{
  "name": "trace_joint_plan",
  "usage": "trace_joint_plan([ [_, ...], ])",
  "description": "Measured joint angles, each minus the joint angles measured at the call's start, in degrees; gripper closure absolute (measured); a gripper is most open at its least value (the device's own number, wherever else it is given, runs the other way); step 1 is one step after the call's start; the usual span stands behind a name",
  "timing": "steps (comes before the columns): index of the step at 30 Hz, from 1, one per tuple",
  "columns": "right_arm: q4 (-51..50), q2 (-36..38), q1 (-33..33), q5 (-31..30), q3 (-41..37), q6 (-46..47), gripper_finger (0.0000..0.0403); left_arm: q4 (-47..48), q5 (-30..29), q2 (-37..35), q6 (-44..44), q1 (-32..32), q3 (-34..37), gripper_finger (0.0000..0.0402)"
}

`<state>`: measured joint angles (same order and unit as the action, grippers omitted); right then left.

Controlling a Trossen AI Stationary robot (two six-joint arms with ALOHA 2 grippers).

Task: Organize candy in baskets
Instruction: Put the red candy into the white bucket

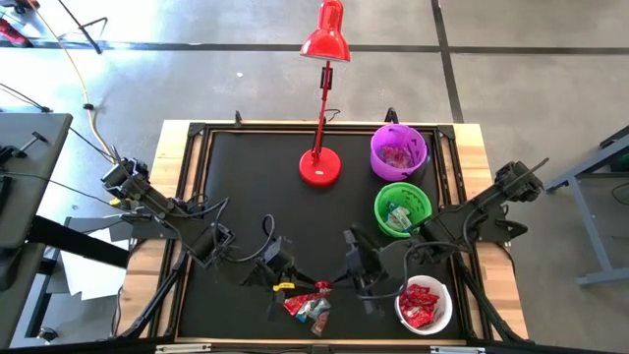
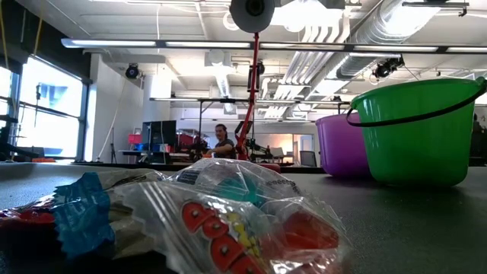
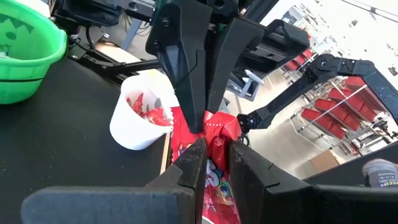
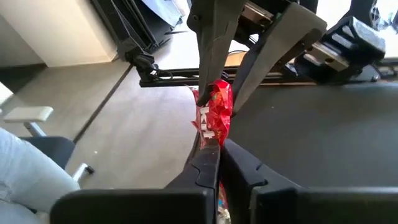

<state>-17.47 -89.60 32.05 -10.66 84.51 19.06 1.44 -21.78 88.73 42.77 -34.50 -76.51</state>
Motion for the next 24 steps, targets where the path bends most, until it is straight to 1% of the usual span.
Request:
trace_joint_plan([
  [3, 0.0, 0.0, -0.2, 0.0, 0.0, 2.3, 0.04, 0.0, -0.1, 0.0, 0.1, 0.0, 0.0, 0.0351],
  [9, 0.0, 0.0, -0.2, 0.0, 0.0, 3.2, 0.0402, 0.2, -0.1, 0.0, 0.2, -0.2, 0.0, 0.0351],
  [14, -0.1, -0.1, -0.2, -0.3, 0.0, 4.7, 0.0402, 4.5, 0.1, -0.5, -2.3, -0.2, 0.0, 0.0351],
  [18, -0.2, -0.1, -0.2, -0.5, 0.0, 5.6, 0.0402, 6.9, 3.8, -1.6, -0.9, 0.0, 0.0, 0.0347],
  [21, -0.2, -0.1, -0.2, -0.5, 0.0, 5.6, 0.0403, 6.7, 7.4, -2.3, -0.9, -0.1, 0.0, 0.0339],
  [24, -0.3, -0.1, -0.2, -0.5, 0.0, 5.7, 0.0403, 6.4, 9.4, -2.8, -1.0, -0.1, 0.0, 0.0329],
])
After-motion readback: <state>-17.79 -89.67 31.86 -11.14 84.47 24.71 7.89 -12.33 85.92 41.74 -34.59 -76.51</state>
